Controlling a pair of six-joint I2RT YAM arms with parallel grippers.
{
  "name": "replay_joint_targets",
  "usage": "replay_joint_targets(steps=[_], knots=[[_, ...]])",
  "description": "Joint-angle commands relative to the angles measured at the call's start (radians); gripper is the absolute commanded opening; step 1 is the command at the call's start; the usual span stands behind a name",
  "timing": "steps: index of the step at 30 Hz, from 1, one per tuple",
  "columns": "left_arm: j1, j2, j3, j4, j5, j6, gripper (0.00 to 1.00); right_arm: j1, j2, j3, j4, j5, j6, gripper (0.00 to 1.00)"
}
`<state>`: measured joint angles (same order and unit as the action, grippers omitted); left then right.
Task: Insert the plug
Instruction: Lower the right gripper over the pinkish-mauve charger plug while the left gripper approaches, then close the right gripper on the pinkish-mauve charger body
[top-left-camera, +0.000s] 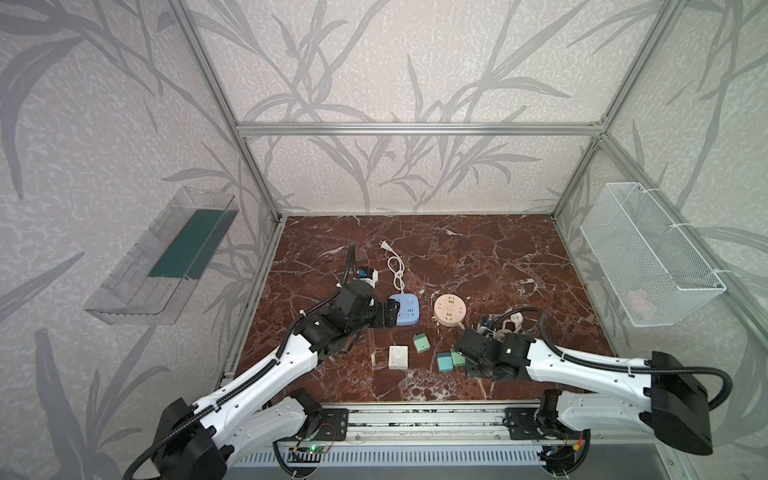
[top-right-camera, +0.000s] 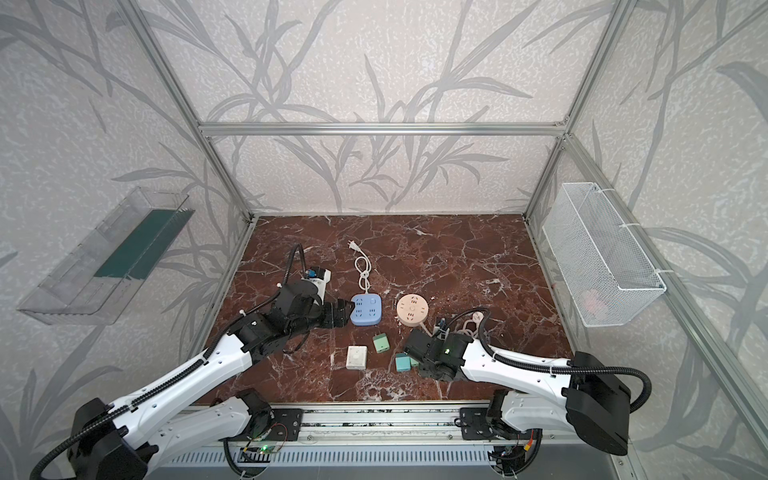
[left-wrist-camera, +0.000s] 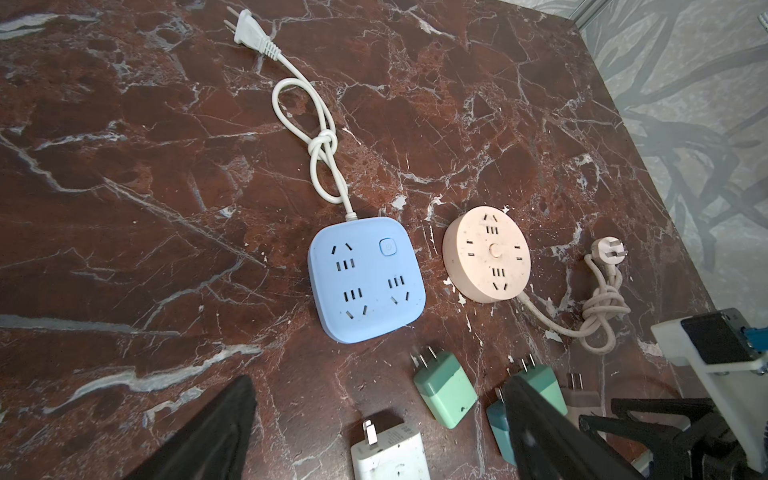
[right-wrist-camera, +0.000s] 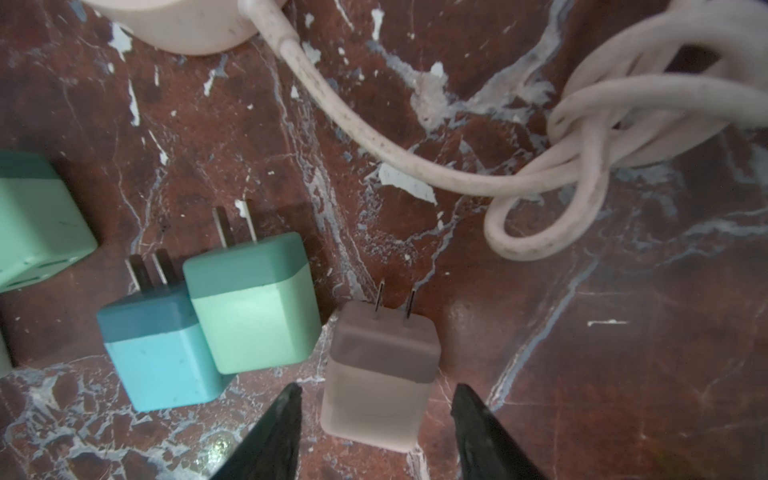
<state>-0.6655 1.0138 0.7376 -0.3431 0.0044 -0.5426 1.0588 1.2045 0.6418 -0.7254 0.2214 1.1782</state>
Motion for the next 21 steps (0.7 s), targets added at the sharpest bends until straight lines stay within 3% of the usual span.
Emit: replay_joint_targets(steps=[1, 21], knots=[[-0.006, 0.013, -0.005, 0.016, 0.003, -0.006, 0.91, 0.007, 0.020, -0.015, 0.010, -0.011, 0.008, 0.59], [-0.013, 0.040, -0.016, 0.043, 0.011, -0.010, 0.90, 0.007, 0.051, -0.020, -0.036, 0.015, 0.017, 0.58]])
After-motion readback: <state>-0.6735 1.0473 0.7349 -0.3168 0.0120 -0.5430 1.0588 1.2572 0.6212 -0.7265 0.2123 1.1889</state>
